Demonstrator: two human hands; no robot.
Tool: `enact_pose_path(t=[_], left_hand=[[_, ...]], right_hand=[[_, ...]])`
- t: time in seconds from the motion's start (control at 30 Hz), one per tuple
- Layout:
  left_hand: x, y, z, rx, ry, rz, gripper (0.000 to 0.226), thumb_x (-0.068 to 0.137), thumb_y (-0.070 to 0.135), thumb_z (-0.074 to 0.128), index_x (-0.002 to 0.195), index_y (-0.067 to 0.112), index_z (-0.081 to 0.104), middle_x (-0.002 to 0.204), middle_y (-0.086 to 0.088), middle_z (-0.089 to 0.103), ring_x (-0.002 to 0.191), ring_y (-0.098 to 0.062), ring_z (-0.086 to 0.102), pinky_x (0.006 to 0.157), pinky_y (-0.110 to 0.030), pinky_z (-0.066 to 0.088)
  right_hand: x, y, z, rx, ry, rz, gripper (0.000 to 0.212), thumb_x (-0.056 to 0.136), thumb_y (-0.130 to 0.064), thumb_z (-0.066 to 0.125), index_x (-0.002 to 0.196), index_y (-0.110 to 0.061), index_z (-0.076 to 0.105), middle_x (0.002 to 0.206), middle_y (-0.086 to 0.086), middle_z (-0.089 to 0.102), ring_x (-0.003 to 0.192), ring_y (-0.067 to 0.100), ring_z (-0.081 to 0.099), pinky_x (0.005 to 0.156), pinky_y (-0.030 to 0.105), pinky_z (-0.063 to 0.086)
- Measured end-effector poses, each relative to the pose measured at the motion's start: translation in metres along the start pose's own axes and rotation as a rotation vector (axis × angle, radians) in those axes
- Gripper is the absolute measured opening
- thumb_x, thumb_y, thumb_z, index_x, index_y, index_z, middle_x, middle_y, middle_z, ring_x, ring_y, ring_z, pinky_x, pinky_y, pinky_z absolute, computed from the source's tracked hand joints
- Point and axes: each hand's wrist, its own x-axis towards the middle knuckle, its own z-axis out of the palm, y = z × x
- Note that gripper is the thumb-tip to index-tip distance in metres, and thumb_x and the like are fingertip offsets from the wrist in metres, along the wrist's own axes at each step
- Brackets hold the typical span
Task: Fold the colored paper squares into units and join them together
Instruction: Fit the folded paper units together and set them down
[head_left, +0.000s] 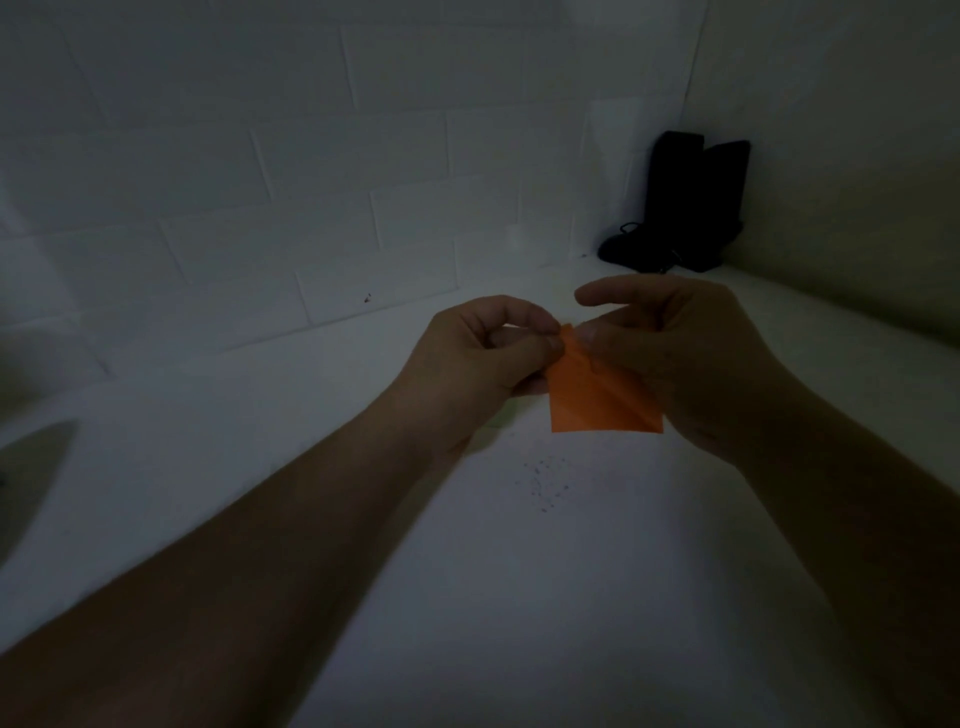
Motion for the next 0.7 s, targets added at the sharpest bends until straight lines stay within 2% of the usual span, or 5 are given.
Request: enact_pose_path(t=[0.1,0.27,0.37,0.53,0.7], left_hand=[[0.000,-0.001,0.001,0.055,0.014,0.024,0.012,0.096,-0.001,0.064,0.094,0.008,0.072,0.079,-0.008,0.073,0.077,-0.018,0.069,0.079,-0.030,0.061],[0.001,-0.002,0.000,0.031,0.040,0.035,0.018,0.092,-0.006,0.067,0.094,0.012,0.071,0.064,-0.005,0.062,0.076,-0.024,0.065,0.090,-0.047,0.060],[0.001,-0.002,-0.001,0.010,0.045,0.063,0.022,0.090,-0.008,0.069,0.100,0.011,0.067,0.068,-0.016,0.059,0.079,-0.032,0.061,0.096,-0.057,0.056],[0.000,0.000,0.001,-0.012,0.036,0.081,0.027,0.078,0.003,0.073,0.103,0.012,0.065,0.081,-0.027,0.059,0.083,-0.037,0.061,0.096,-0.062,0.053],[0.001,-0.001,-0.001,-0.017,0.022,0.064,0.028,0.083,-0.002,0.072,0.106,0.012,0.063,0.074,-0.023,0.057,0.082,-0.036,0.060,0.097,-0.061,0.052]], right_hand=[[0.000,-0.001,0.000,0.002,-0.004,0.001,0.030,0.086,-0.008,0.074,0.107,-0.029,0.070,0.083,-0.003,0.076,0.085,0.016,0.073,0.088,0.047,0.058],[-0.002,-0.005,0.002,0.017,0.008,-0.005,0.032,0.086,-0.005,0.073,0.107,-0.029,0.071,0.079,-0.003,0.076,0.079,0.011,0.072,0.083,0.037,0.056],[-0.003,-0.005,0.003,0.027,-0.029,0.024,0.041,0.086,-0.005,0.072,0.116,-0.031,0.067,0.083,-0.002,0.075,0.080,0.009,0.071,0.075,0.028,0.052],[-0.003,-0.004,0.009,0.012,-0.013,0.104,0.054,0.082,-0.016,0.080,0.127,-0.038,0.061,0.105,-0.011,0.059,0.099,0.020,0.063,0.085,0.045,0.057],[-0.004,-0.006,0.010,-0.036,0.015,0.065,0.061,0.082,-0.017,0.079,0.134,-0.040,0.056,0.110,-0.021,0.048,0.096,0.011,0.056,0.072,0.027,0.051]])
